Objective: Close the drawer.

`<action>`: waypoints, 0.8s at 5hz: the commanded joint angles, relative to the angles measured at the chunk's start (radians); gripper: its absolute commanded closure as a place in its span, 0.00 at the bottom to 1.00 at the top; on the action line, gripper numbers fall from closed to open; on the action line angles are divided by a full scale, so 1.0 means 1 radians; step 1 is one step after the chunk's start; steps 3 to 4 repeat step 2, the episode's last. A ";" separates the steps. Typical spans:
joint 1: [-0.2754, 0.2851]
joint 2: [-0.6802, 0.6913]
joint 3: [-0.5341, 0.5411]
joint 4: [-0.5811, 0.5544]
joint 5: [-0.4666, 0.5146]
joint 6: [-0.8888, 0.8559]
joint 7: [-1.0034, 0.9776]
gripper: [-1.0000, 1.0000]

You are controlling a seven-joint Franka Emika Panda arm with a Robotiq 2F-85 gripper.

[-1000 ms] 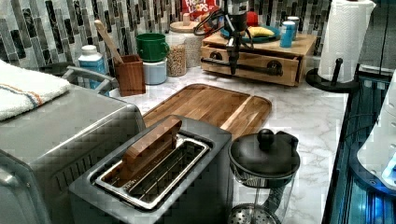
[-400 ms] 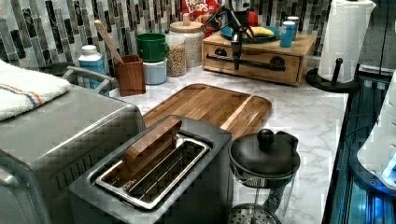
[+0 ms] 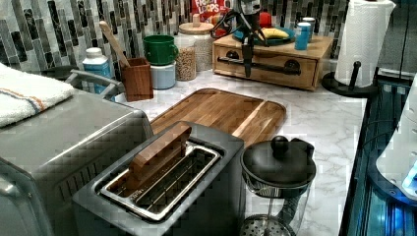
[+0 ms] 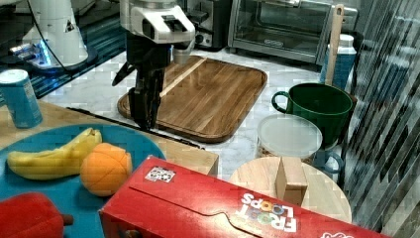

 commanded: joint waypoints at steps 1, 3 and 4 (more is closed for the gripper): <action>-0.069 0.004 -0.096 0.168 -0.003 0.046 0.028 0.35; -0.068 0.004 -0.098 0.169 -0.002 0.046 0.028 0.35; -0.068 0.004 -0.098 0.169 -0.002 0.046 0.028 0.35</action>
